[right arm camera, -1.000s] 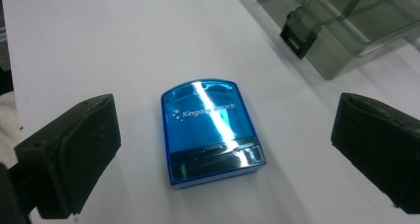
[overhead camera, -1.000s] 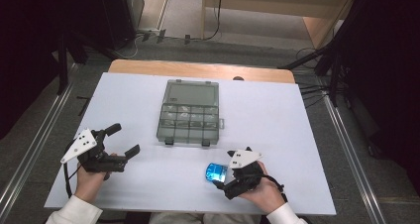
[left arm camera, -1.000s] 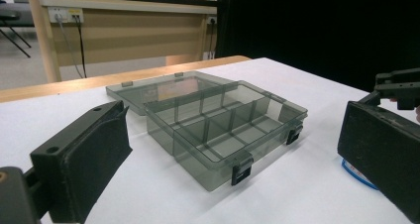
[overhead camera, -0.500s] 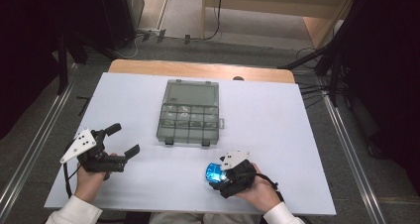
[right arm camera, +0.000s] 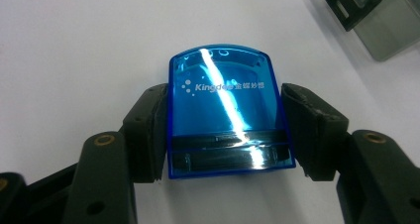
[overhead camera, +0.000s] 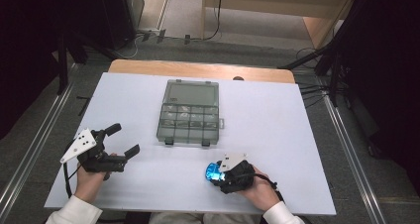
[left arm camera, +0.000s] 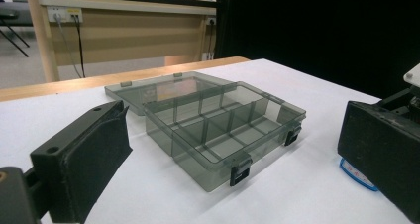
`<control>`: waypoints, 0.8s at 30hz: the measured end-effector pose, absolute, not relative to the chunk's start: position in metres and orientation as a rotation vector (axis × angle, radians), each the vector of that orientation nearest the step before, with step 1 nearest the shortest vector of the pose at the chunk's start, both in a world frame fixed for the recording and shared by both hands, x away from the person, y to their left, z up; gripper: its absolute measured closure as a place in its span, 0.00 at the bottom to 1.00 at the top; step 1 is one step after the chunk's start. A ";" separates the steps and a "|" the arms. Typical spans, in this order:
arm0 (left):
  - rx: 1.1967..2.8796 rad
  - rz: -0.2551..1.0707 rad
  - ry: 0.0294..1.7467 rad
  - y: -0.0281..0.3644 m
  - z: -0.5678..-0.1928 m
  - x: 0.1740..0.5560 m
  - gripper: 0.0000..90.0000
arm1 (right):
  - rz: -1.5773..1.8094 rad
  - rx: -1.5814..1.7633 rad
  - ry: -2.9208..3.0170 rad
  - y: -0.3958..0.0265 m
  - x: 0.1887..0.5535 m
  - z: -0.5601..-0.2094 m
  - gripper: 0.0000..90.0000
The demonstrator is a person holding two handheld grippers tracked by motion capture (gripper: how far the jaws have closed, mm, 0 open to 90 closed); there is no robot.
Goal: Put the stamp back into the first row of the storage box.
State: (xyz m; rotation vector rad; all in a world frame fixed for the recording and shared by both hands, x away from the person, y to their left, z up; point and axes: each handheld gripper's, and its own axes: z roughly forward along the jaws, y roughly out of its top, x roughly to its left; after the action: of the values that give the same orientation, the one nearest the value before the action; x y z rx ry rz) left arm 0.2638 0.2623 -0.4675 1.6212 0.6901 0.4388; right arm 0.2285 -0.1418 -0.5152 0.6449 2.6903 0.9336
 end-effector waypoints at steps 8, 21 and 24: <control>1.616 0.441 0.691 0.263 -0.467 0.264 0.00 | 0.987 0.668 2.700 -0.145 0.230 -0.512 0.47; 1.612 0.439 0.703 0.264 -0.468 0.264 0.00 | 1.148 0.704 2.722 -0.148 0.244 -0.489 0.47; 1.605 0.444 0.712 0.266 -0.468 0.265 0.00 | 1.172 0.702 2.731 -0.148 0.247 -0.482 0.47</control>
State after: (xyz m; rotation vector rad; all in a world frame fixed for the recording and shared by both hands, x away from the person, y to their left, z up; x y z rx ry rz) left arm 0.2648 0.2663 -0.4679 1.6046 0.7119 0.4441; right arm 0.2471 -0.1477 -0.4825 0.7021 2.7313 1.1719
